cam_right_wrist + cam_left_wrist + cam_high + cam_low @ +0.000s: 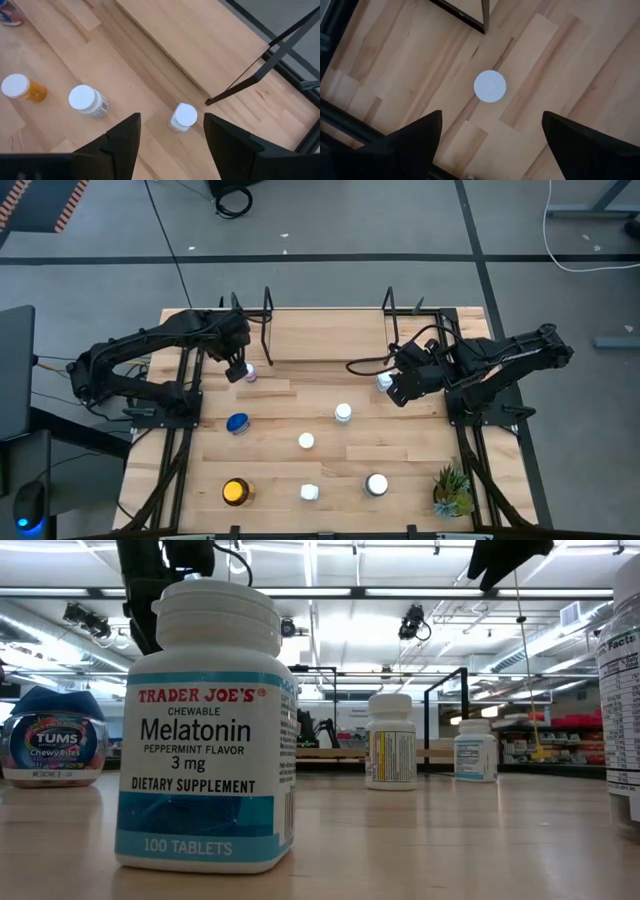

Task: Pick and place medicine bottles onto shelf by color
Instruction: Put the pink pill bottle on the shelf

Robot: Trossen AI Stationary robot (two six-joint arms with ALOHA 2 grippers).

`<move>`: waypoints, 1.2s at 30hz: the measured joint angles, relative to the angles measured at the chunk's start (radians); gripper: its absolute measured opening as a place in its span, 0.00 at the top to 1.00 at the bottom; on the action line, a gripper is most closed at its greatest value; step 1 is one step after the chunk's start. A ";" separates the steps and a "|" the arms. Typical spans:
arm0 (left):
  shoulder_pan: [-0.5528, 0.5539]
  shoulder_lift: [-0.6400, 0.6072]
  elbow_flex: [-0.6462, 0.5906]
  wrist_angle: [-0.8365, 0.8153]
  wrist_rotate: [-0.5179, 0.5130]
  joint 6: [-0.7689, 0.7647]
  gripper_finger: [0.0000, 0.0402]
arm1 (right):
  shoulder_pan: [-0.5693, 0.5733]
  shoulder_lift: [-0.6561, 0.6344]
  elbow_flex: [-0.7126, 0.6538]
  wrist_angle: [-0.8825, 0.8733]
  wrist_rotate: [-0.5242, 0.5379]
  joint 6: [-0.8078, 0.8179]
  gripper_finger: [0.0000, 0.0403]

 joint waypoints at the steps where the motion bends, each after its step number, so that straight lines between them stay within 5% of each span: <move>1: 0.000 0.000 0.000 0.013 0.000 0.001 0.13 | 0.000 0.000 0.000 0.000 0.009 0.001 0.44; 36: 0.000 0.000 0.000 0.045 0.000 -0.071 0.13 | 0.000 0.000 0.000 -0.006 0.048 -0.012 0.44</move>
